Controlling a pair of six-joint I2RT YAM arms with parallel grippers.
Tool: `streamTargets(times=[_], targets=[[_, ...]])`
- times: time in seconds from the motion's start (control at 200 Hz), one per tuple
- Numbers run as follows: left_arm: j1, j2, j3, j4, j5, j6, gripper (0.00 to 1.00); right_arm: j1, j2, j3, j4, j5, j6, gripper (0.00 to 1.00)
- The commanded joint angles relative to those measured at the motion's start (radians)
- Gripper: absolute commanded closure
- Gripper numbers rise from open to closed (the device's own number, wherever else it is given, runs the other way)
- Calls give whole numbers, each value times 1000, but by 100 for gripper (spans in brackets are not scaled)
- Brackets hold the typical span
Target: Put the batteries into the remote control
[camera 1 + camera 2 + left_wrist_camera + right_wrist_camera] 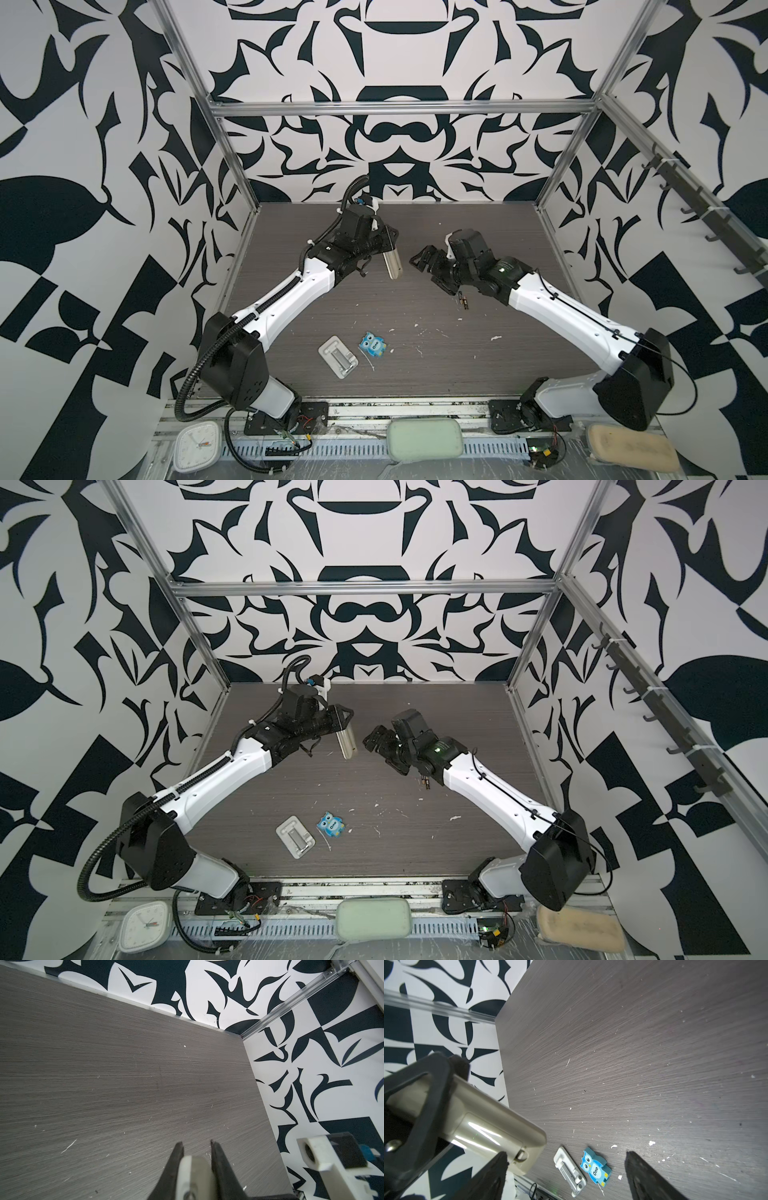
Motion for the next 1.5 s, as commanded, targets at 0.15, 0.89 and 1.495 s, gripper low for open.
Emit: streamTargets(times=[0.15,0.89,1.495], targets=[[23,-26,36,-24,205,10,100,29,-132,13,-106,92,-473,12],[76,13,70,-168,634,-19,100,259,-114,157,-166,229,-1239,16],[80,84,128,-224,718,-12,100,284,-67,189,-194,280,-1338,16]])
